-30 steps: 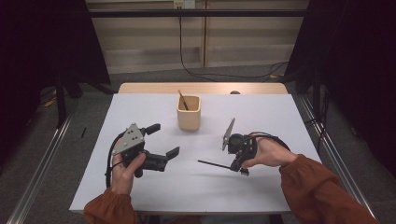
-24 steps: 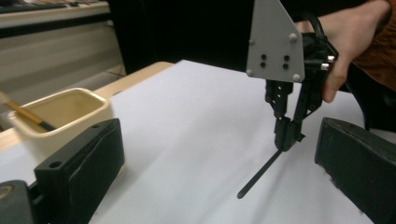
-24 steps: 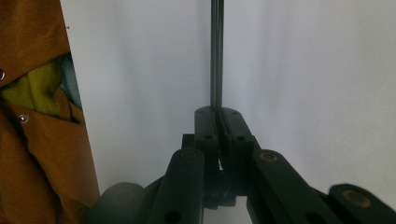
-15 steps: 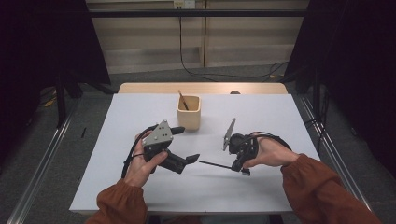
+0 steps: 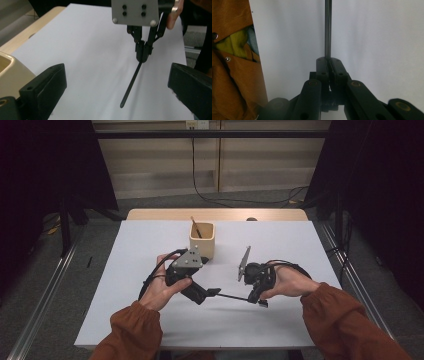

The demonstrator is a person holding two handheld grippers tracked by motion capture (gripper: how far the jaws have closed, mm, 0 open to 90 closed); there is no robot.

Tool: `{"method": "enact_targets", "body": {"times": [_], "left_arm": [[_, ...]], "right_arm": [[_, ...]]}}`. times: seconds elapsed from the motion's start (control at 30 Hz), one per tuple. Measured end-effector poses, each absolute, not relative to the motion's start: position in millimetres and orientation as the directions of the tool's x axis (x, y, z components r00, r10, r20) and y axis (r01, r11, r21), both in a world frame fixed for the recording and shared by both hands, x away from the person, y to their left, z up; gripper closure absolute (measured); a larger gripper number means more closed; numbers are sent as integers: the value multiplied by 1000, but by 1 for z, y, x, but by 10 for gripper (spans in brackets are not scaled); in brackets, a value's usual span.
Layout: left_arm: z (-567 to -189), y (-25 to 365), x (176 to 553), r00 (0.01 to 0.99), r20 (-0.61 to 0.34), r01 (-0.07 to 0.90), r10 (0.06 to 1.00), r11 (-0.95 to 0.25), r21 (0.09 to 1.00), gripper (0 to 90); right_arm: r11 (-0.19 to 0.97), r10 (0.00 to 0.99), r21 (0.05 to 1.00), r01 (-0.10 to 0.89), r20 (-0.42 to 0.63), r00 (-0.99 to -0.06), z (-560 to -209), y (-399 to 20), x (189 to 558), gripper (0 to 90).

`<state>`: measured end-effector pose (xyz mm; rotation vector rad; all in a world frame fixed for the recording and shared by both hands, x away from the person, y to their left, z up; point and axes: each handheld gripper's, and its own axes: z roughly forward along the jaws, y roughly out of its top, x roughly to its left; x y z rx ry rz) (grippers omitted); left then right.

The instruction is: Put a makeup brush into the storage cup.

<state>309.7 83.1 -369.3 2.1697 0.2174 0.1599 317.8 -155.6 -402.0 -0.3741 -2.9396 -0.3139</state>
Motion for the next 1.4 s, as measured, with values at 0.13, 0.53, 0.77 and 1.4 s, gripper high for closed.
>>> {"method": "enact_targets", "body": {"times": [0.13,0.53,0.77,1.4], "left_arm": [[-373,79,312,980,42,89,196,-612,786,25],[-386,72,315,992,42,64,122,-749,659,49],[-396,64,312,997,26,41,71,-797,603,65],[-402,56,315,996,-81,73,36,-842,535,249]], "right_arm": [[950,224,177,258,193,-955,-405,-153,318,865],[958,197,172,230,191,-962,-406,-148,316,864],[962,191,158,223,196,-962,-407,-146,316,864],[966,159,170,193,195,-968,-406,-137,313,864]]}}
